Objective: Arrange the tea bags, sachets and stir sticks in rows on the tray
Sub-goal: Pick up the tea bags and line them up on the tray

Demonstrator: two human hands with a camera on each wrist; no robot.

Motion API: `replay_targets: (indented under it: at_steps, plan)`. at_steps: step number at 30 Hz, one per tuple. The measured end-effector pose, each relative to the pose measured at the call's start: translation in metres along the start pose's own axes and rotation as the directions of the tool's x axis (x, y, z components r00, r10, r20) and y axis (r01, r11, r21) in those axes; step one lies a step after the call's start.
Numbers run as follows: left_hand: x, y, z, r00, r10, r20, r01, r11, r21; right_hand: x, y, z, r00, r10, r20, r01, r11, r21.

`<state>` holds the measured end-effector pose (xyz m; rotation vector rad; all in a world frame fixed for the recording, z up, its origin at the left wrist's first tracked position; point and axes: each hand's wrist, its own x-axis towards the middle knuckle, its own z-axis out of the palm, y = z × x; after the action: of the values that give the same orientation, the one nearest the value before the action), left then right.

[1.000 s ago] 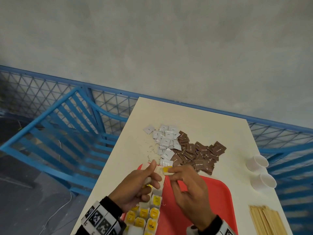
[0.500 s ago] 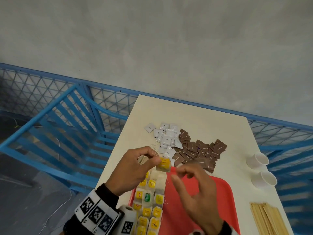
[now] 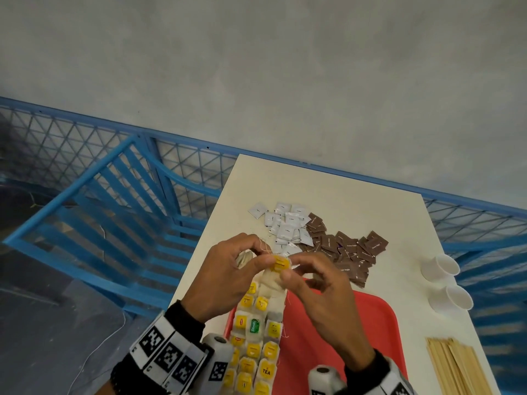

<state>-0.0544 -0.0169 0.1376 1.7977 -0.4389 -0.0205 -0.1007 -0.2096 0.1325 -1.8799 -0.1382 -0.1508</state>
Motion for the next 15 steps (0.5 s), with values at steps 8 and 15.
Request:
replay_targets:
  at_steps: [8,15]
  plan:
    - [-0.006,-0.011,0.004,1.000,-0.019,-0.008,0.019,0.999,0.048,-0.003,0.003,0.008,0.996,0.039,0.085,-0.038,0.999,-0.006]
    - [-0.019,-0.028,0.010,0.983,-0.186,0.012,0.186,0.983,0.006,-0.011,0.052,0.014,0.977,0.190,0.095,-0.190,0.982,-0.012]
